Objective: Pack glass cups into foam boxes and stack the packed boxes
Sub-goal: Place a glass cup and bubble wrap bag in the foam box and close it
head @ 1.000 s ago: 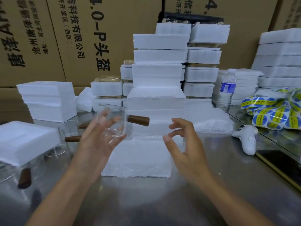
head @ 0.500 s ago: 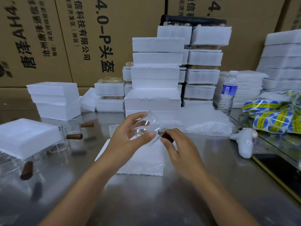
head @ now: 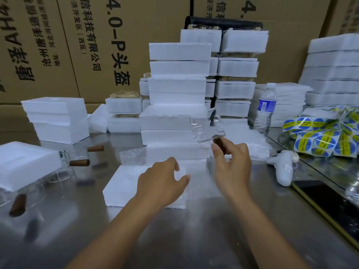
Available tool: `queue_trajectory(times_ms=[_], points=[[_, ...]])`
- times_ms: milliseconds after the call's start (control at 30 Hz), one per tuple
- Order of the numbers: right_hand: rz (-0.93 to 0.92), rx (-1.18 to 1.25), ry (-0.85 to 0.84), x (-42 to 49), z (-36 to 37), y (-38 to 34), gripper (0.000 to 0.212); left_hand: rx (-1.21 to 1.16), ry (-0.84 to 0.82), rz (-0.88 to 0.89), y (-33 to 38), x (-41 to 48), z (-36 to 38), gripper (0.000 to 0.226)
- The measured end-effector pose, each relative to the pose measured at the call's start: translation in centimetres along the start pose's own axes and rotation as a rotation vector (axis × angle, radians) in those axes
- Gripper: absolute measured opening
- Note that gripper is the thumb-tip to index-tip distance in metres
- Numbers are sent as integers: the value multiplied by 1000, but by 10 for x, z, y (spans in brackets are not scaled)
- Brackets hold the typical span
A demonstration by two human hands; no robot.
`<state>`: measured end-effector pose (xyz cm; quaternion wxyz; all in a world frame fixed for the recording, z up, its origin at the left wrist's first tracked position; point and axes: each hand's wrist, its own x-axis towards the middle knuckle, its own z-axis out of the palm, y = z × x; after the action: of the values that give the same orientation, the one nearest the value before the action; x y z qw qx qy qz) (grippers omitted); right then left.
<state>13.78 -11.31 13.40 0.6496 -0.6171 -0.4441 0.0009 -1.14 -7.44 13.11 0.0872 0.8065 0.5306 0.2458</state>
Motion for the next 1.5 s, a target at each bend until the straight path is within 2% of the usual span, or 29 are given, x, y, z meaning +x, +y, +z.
queue_trajectory(times_ms=[167, 367, 600, 833, 933, 1033, 1267, 1367, 1500], points=[[25, 38, 7, 1, 0, -3, 24, -48, 2, -18, -7, 3, 7, 27], [24, 83, 27, 4, -3, -3, 19, -205, 37, 57, -14, 2, 1, 22], [-67, -97, 21, 2, -2, 0, 23, -420, 279, 214, -42, 2, -27, 18], [-196, -280, -19, 2, -2, 4, 24, -630, 499, 232, -53, -3, -32, 17], [-273, -330, -22, 0, 0, 0, 24, -631, 575, 300, -53, -6, -38, 17], [-352, -378, -36, -2, 0, -3, 23, -563, 566, 395, -55, -9, -42, 13], [-517, -443, -283, -6, -1, -8, 20, -485, 547, 490, -62, -10, -43, 10], [-511, -445, -371, -10, 0, -9, 22, -471, 517, 514, -63, -11, -43, 9], [-389, -475, -441, -12, 1, -9, 22, -406, 500, 571, -60, -12, -43, 7]])
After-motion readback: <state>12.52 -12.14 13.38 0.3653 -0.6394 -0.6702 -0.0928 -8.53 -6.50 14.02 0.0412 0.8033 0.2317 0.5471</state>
